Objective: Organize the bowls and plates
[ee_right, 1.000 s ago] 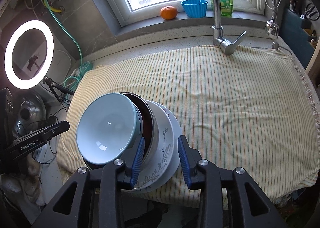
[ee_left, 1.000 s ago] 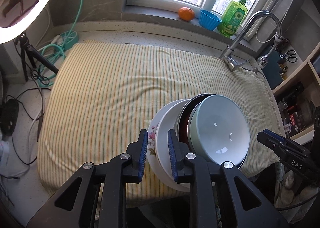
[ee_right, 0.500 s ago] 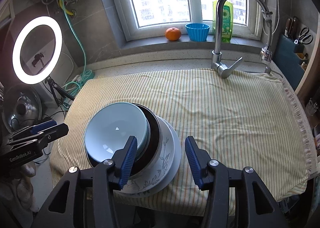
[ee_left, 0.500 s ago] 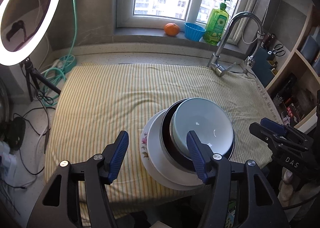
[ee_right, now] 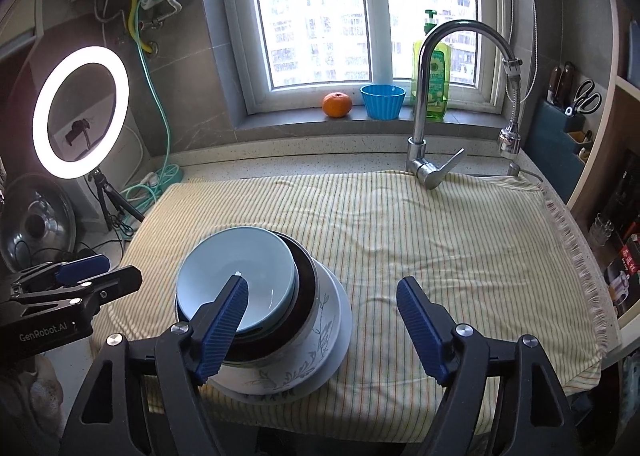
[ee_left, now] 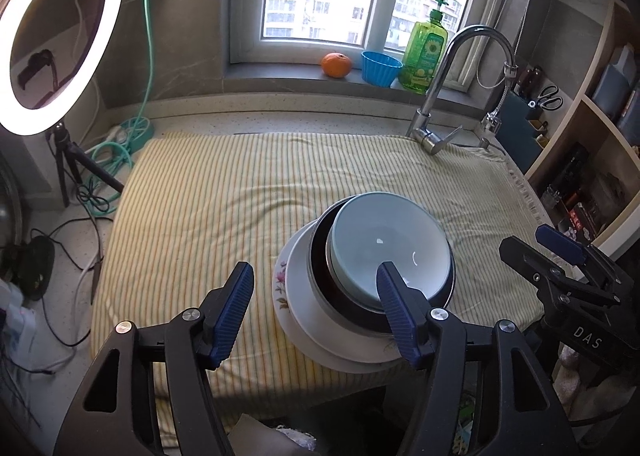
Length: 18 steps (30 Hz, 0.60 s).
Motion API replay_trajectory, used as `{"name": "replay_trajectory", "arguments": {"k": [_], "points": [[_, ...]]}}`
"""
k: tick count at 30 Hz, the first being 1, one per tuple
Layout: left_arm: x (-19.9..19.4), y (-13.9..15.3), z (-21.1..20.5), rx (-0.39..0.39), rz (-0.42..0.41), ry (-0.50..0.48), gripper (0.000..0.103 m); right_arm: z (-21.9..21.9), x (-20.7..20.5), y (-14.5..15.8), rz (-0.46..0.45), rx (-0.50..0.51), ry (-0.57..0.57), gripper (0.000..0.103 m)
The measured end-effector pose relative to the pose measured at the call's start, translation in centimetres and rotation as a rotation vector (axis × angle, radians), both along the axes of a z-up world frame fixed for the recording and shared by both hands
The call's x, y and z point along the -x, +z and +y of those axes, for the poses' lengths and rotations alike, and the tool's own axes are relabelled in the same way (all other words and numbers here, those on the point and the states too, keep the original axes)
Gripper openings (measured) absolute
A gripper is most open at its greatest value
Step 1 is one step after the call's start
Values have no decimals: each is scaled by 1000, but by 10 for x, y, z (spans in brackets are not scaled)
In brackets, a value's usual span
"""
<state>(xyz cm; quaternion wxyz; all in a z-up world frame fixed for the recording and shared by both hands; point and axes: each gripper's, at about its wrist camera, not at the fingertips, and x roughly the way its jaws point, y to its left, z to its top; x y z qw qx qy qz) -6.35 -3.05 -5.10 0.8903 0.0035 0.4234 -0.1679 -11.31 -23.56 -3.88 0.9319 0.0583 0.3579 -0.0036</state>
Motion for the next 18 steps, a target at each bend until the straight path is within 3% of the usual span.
{"name": "replay_trajectory", "arguments": {"k": [18], "points": [[5,3,-1,11,-7,-7,67,3,5,0,-1,5,-3,75]]}}
